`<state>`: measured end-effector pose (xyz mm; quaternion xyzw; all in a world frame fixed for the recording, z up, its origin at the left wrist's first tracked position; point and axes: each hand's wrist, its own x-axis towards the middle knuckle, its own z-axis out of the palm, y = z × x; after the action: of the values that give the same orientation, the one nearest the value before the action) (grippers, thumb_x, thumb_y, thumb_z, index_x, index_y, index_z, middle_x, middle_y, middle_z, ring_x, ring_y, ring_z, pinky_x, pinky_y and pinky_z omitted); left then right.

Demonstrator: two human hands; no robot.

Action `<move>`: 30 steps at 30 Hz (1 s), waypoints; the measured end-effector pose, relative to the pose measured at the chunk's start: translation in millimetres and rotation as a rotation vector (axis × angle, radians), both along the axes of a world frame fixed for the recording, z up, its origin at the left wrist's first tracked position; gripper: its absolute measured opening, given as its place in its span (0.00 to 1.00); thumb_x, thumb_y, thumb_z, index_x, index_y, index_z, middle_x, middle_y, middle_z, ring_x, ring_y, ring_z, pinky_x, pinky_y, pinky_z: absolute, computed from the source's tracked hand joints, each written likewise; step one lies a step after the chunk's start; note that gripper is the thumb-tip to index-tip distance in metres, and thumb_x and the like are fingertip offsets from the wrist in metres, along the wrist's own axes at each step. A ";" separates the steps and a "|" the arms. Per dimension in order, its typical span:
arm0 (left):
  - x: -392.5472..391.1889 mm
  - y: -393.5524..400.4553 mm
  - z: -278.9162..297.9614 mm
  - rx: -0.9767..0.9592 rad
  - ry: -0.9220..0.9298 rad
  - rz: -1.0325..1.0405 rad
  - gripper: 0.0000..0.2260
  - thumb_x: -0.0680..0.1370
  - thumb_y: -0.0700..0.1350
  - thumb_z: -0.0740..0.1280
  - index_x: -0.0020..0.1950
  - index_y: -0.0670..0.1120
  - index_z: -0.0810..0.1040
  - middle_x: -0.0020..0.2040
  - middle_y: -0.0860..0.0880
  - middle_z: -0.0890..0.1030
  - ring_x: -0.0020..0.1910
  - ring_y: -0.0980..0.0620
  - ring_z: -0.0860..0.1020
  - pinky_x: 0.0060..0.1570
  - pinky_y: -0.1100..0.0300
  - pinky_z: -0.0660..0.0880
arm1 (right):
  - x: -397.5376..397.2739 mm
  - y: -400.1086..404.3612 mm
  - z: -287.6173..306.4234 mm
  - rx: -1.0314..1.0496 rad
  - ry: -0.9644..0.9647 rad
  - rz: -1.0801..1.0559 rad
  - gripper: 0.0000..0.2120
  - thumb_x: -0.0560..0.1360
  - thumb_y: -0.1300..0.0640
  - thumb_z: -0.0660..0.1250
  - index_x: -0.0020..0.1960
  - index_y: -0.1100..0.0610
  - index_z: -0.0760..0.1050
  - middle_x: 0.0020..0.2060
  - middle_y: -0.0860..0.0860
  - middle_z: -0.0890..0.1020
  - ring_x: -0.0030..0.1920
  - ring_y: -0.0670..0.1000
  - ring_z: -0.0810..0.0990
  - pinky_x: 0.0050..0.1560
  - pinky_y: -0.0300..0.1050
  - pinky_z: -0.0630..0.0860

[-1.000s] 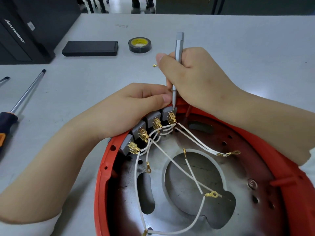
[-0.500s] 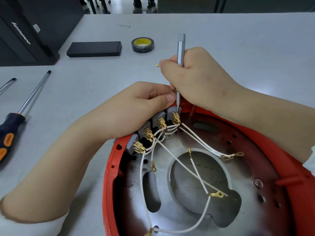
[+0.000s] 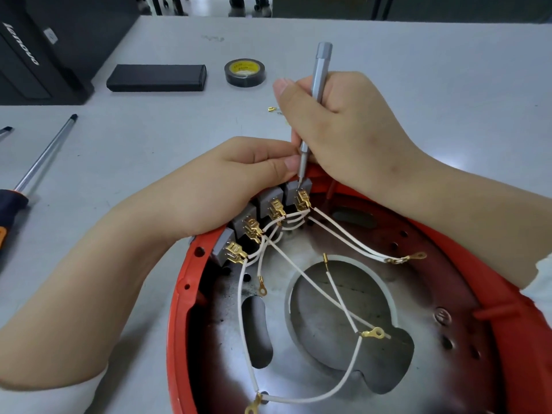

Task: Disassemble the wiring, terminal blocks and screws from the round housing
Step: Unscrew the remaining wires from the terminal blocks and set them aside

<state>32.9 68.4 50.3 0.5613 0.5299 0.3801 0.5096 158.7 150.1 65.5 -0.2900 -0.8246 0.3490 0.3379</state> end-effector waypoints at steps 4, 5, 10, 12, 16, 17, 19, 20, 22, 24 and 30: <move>-0.8 -0.1 -0.1 0.016 0.027 -0.008 0.14 0.81 0.41 0.58 0.62 0.42 0.78 0.55 0.48 0.84 0.55 0.53 0.82 0.60 0.62 0.75 | -0.8 0.3 -1.3 -0.002 0.003 0.002 0.22 0.81 0.56 0.59 0.28 0.55 0.67 0.18 0.41 0.71 0.25 0.41 0.72 0.31 0.29 0.66; -1.3 -0.1 0.0 0.016 0.033 -0.006 0.14 0.81 0.41 0.58 0.62 0.42 0.78 0.55 0.48 0.84 0.56 0.53 0.82 0.60 0.62 0.74 | -0.9 0.2 -1.4 0.000 -0.001 0.002 0.22 0.81 0.56 0.59 0.28 0.56 0.67 0.18 0.41 0.71 0.25 0.41 0.72 0.31 0.29 0.65; -2.5 0.3 -0.3 0.024 0.044 -0.007 0.14 0.81 0.42 0.58 0.61 0.43 0.79 0.56 0.49 0.84 0.57 0.54 0.81 0.62 0.62 0.72 | -0.8 0.2 0.0 -0.008 -0.005 0.008 0.22 0.81 0.56 0.59 0.28 0.56 0.67 0.18 0.41 0.70 0.25 0.41 0.71 0.31 0.29 0.66; -3.1 0.7 -1.3 0.021 0.036 -0.004 0.13 0.80 0.42 0.59 0.61 0.43 0.79 0.56 0.49 0.84 0.57 0.53 0.81 0.64 0.60 0.72 | -1.1 -0.1 0.2 -0.017 -0.008 0.009 0.22 0.81 0.56 0.59 0.28 0.56 0.67 0.18 0.41 0.70 0.25 0.40 0.72 0.31 0.29 0.66; -3.0 1.1 -1.8 0.025 0.034 -0.002 0.14 0.79 0.44 0.59 0.61 0.44 0.79 0.55 0.49 0.84 0.57 0.53 0.81 0.63 0.61 0.72 | -1.9 -0.1 1.2 -0.022 -0.017 0.008 0.23 0.81 0.56 0.59 0.27 0.55 0.67 0.17 0.40 0.70 0.24 0.40 0.72 0.31 0.28 0.65; -3.1 0.9 -1.7 0.023 0.032 -0.003 0.14 0.79 0.44 0.59 0.61 0.44 0.79 0.55 0.48 0.84 0.56 0.53 0.81 0.63 0.60 0.72 | -2.1 -0.4 1.4 -0.023 -0.020 0.007 0.23 0.81 0.56 0.59 0.27 0.56 0.67 0.17 0.41 0.70 0.24 0.40 0.71 0.30 0.28 0.65; -3.4 1.0 -1.4 0.019 0.034 -0.004 0.14 0.80 0.43 0.59 0.61 0.43 0.79 0.55 0.48 0.84 0.56 0.52 0.81 0.63 0.60 0.73 | -2.5 -0.7 1.4 -0.029 -0.024 0.003 0.23 0.81 0.57 0.59 0.28 0.57 0.68 0.17 0.42 0.69 0.24 0.40 0.71 0.30 0.28 0.65; -3.2 1.0 -1.2 0.017 0.035 -0.002 0.13 0.80 0.42 0.59 0.61 0.43 0.79 0.55 0.48 0.84 0.56 0.52 0.82 0.63 0.59 0.73 | -2.8 -0.8 1.5 -0.036 -0.027 0.001 0.22 0.81 0.57 0.59 0.27 0.58 0.68 0.17 0.42 0.69 0.23 0.41 0.70 0.29 0.28 0.65; -2.9 1.0 -1.1 0.010 0.028 0.002 0.13 0.81 0.41 0.58 0.61 0.41 0.79 0.55 0.46 0.84 0.56 0.51 0.82 0.62 0.58 0.73 | -3.3 -0.6 1.7 -0.049 -0.036 -0.001 0.22 0.80 0.58 0.60 0.28 0.61 0.70 0.17 0.44 0.68 0.23 0.43 0.69 0.28 0.29 0.65; -2.9 1.0 -1.4 0.002 0.025 0.007 0.13 0.81 0.41 0.58 0.61 0.40 0.79 0.55 0.45 0.84 0.56 0.49 0.82 0.61 0.57 0.74 | -4.1 -0.6 2.5 -0.055 -0.045 -0.001 0.21 0.80 0.59 0.60 0.31 0.68 0.72 0.19 0.46 0.68 0.24 0.45 0.68 0.27 0.32 0.65; -2.4 0.2 -0.9 0.021 0.037 0.005 0.12 0.80 0.42 0.60 0.57 0.44 0.81 0.52 0.49 0.85 0.53 0.53 0.83 0.56 0.64 0.76 | -6.0 -5.2 6.7 -0.052 -0.055 0.002 0.18 0.77 0.61 0.60 0.31 0.69 0.69 0.26 0.59 0.68 0.26 0.50 0.65 0.27 0.42 0.63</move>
<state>30.5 68.6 49.5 0.5723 0.5366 0.3765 0.4927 152.7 144.9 72.2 -0.3073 -0.8245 0.3627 0.3069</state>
